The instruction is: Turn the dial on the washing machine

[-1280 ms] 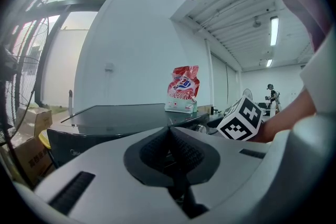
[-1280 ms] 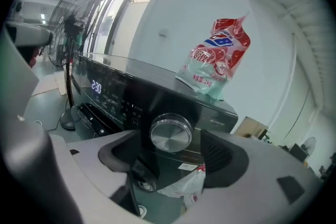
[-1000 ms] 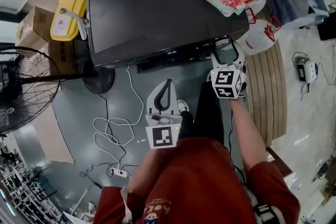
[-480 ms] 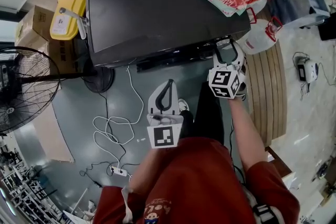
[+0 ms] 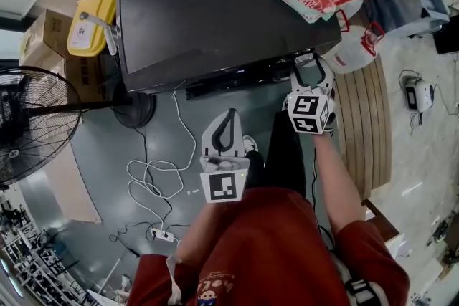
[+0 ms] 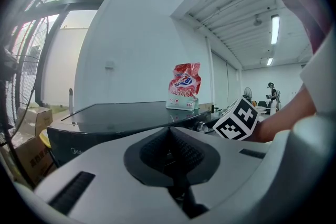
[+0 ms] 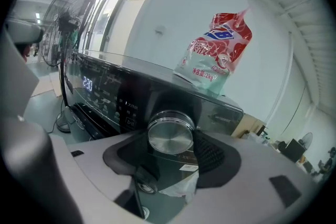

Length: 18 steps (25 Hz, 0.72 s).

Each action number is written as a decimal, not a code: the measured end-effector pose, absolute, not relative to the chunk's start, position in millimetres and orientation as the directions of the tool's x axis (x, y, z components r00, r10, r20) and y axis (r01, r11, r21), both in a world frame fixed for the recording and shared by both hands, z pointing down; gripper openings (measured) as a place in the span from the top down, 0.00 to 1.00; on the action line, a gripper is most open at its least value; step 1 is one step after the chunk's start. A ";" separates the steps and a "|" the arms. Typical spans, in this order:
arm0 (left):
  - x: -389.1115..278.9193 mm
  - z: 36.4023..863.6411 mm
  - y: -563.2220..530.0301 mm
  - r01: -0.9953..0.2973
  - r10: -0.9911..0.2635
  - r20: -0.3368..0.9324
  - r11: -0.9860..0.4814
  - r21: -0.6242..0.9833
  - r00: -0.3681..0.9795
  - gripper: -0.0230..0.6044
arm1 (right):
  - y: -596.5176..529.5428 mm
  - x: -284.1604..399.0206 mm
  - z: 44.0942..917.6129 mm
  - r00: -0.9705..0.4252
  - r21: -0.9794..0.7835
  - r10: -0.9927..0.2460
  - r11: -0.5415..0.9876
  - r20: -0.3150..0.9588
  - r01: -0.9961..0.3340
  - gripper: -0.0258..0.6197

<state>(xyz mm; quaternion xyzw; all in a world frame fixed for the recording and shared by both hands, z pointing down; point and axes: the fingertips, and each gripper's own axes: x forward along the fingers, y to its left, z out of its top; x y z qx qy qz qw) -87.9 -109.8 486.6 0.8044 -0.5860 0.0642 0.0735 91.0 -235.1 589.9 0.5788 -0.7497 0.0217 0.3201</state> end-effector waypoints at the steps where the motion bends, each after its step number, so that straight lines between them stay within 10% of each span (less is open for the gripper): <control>1: -88.0 486.3 -109.8 -0.952 -0.933 0.188 -0.303 0.043 0.306 0.95 | -235.1 91.0 590.0 -0.134 0.316 -0.852 0.328 0.506 -0.890 0.53; 18: -85.8 486.6 -108.0 -0.949 -0.930 0.192 -0.311 0.046 0.314 0.95 | -234.7 93.2 592.4 -0.270 -0.012 -0.831 0.302 0.487 -0.953 0.53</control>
